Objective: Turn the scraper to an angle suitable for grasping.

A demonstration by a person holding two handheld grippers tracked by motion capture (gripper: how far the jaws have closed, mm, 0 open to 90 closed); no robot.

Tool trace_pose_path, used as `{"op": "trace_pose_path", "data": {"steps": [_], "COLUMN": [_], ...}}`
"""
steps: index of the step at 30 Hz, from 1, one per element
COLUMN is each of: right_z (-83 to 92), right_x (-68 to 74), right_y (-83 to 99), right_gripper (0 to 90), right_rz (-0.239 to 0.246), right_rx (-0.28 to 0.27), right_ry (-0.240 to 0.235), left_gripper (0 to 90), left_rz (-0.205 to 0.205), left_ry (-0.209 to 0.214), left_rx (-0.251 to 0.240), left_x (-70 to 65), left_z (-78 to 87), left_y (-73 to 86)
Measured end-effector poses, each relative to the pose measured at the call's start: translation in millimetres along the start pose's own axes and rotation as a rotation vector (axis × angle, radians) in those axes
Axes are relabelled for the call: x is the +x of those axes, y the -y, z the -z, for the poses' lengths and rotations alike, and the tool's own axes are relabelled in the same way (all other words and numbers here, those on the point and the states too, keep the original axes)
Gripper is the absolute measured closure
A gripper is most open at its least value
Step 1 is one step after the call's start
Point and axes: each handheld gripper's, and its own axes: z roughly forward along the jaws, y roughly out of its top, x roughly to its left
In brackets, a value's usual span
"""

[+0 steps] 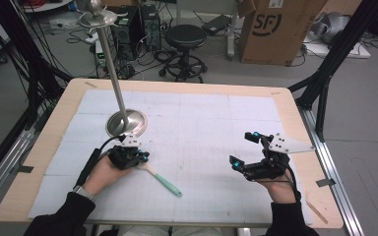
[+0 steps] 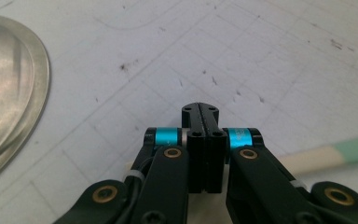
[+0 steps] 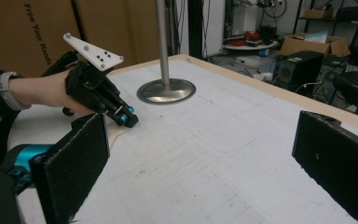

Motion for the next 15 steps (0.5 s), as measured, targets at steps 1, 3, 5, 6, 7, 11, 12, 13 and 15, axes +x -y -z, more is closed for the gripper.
{"op": "trace_pose_path", "data": {"steps": [1,3,5,6,7,11,12,13,15], "right_z": [0.0,-0.5,0.0,0.3,1.0,2.4,2.5,2.7,3.0], "right_x": [0.0,2.2,2.7,2.6,2.4,0.7,0.5,1.0,1.0], "right_y": [0.0,0.4,1.3,1.6,2.4,4.5,4.6,4.6,3.9], "right_gripper": [2.7,2.7,2.7,2.7,2.7,2.7,2.7,2.7,2.7], "right_rz": [0.0,0.001,-0.001,-0.002,-0.003,-0.004,-0.005,-0.009,-0.003], "right_rx": [0.0,0.01,0.011,0.012,0.016,0.015,0.013,0.014,0.012], "right_ry": [0.0,-0.005,-0.002,-0.002,0.0,0.009,0.01,0.008,0.007], "left_gripper": [89.9,89.9,89.9,89.9,89.9,89.9,89.9,89.9,89.9], "left_rz": [-0.004,-0.019,-0.027,-0.013,0.003,0.044,0.044,0.042,0.03], "left_ry": [-0.002,-0.016,-0.022,-0.011,0.001,0.04,0.04,0.039,0.031], "left_rx": [0.01,0.03,0.032,0.008,0.003,0.002,0.002,0.007,0.01], "left_x": [-1.1,-4.9,-9.3,-11.0,-10.8,-12.6,-12.6,-14.8,-20.9], "left_z": [2.3,6.9,12.5,18.3,22.0,35.8,35.8,39.3,46.2], "left_y": [0.8,2.6,6.8,15.3,19.4,32.9,32.9,35.6,41.4]}}
